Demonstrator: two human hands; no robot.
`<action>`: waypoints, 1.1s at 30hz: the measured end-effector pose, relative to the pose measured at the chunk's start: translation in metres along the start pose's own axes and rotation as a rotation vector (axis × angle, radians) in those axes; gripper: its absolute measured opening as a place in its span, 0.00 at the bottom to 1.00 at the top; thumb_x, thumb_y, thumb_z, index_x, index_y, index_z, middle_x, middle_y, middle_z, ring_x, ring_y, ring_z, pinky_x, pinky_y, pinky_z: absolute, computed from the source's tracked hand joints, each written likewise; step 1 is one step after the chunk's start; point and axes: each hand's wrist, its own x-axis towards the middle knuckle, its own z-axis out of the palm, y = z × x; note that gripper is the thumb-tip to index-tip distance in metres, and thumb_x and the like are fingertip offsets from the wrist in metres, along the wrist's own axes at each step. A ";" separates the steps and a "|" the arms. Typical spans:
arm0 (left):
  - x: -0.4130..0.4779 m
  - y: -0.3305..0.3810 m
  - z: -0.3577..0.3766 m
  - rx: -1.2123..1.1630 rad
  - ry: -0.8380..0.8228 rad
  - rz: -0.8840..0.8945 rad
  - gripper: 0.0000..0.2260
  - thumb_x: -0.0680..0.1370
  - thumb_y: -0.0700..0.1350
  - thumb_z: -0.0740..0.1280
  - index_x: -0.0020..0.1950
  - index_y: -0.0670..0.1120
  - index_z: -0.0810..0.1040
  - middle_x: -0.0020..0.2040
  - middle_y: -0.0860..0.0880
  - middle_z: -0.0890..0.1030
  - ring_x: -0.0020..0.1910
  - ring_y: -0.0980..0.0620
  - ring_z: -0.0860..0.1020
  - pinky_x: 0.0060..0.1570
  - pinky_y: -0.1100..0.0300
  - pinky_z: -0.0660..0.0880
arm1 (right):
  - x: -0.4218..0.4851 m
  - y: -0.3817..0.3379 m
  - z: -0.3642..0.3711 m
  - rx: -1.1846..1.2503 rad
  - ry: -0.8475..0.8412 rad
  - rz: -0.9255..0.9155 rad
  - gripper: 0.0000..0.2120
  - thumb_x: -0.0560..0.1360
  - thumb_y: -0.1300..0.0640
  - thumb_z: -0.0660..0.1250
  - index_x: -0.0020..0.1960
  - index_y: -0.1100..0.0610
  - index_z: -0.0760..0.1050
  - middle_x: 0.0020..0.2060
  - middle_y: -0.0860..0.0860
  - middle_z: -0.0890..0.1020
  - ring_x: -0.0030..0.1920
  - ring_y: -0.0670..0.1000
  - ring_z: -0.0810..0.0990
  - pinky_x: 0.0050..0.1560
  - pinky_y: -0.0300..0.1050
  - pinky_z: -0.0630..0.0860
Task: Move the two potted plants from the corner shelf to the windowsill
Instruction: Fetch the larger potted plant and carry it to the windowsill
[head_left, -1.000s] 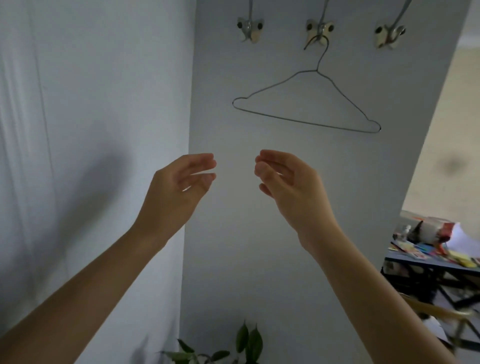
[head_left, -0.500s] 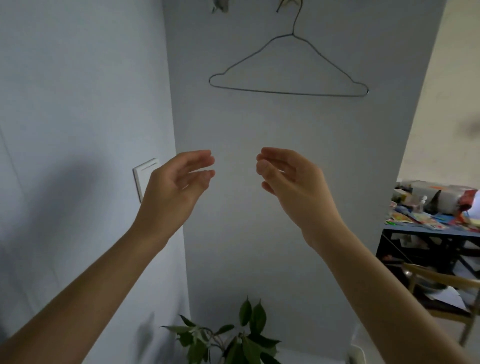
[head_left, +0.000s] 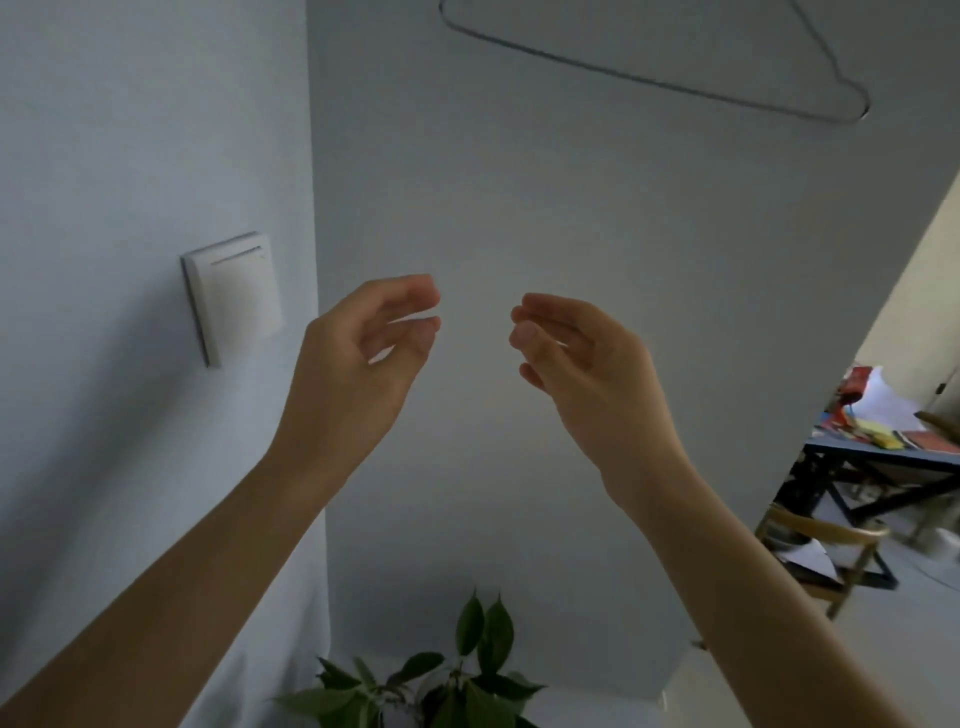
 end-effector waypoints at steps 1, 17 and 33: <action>-0.001 -0.001 0.003 0.034 -0.014 0.018 0.14 0.80 0.41 0.69 0.66 0.48 0.80 0.61 0.55 0.84 0.57 0.56 0.84 0.60 0.60 0.79 | 0.000 0.004 0.002 -0.002 -0.004 0.006 0.13 0.78 0.58 0.71 0.62 0.56 0.81 0.55 0.48 0.86 0.54 0.42 0.85 0.62 0.51 0.81; -0.129 -0.093 0.005 0.089 0.040 -0.010 0.14 0.80 0.41 0.68 0.66 0.51 0.80 0.60 0.57 0.84 0.58 0.56 0.84 0.62 0.50 0.79 | -0.106 0.121 0.016 0.036 -0.077 0.000 0.15 0.78 0.55 0.70 0.65 0.54 0.79 0.56 0.45 0.85 0.54 0.40 0.84 0.61 0.47 0.81; -0.251 -0.201 0.022 0.121 0.058 0.149 0.15 0.82 0.41 0.66 0.68 0.48 0.78 0.59 0.55 0.84 0.54 0.59 0.85 0.52 0.64 0.81 | -0.211 0.259 0.046 0.058 -0.069 -0.128 0.17 0.79 0.52 0.70 0.66 0.53 0.78 0.57 0.45 0.85 0.56 0.41 0.84 0.61 0.46 0.81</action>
